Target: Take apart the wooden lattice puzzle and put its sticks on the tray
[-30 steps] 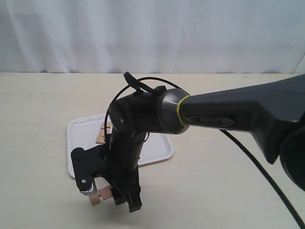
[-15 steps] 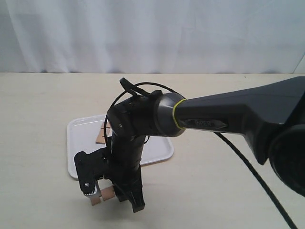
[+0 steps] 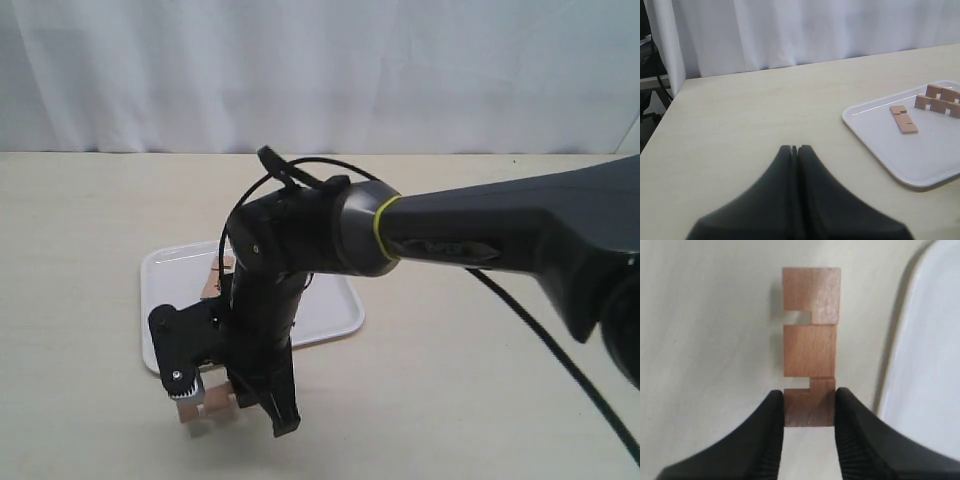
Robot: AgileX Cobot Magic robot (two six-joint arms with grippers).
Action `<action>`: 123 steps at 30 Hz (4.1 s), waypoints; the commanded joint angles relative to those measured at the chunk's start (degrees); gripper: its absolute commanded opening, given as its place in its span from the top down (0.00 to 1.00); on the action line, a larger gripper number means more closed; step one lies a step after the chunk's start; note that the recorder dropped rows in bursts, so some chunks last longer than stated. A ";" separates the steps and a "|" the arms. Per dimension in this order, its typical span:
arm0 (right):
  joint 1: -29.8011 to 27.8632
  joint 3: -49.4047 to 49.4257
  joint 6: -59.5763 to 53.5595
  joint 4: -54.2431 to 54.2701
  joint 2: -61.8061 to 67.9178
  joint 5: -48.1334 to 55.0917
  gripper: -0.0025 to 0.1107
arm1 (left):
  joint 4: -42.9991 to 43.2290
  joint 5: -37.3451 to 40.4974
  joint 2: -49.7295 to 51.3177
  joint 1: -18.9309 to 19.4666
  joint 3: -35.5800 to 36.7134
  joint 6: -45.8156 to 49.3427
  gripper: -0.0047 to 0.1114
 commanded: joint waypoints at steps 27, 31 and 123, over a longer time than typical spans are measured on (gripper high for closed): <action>-10.64 -9.90 31.55 -7.07 7.98 -7.82 0.94 | 0.07 -0.68 -0.04 -0.25 0.17 -0.03 0.96; -10.64 -9.90 33.37 -8.44 8.34 -7.80 0.94 | 0.07 -0.68 -0.04 -0.25 0.17 -0.03 0.96; -38.50 87.37 66.17 -0.65 -123.10 -46.15 0.94 | 0.06 -0.68 -0.04 -0.25 0.17 -0.03 0.96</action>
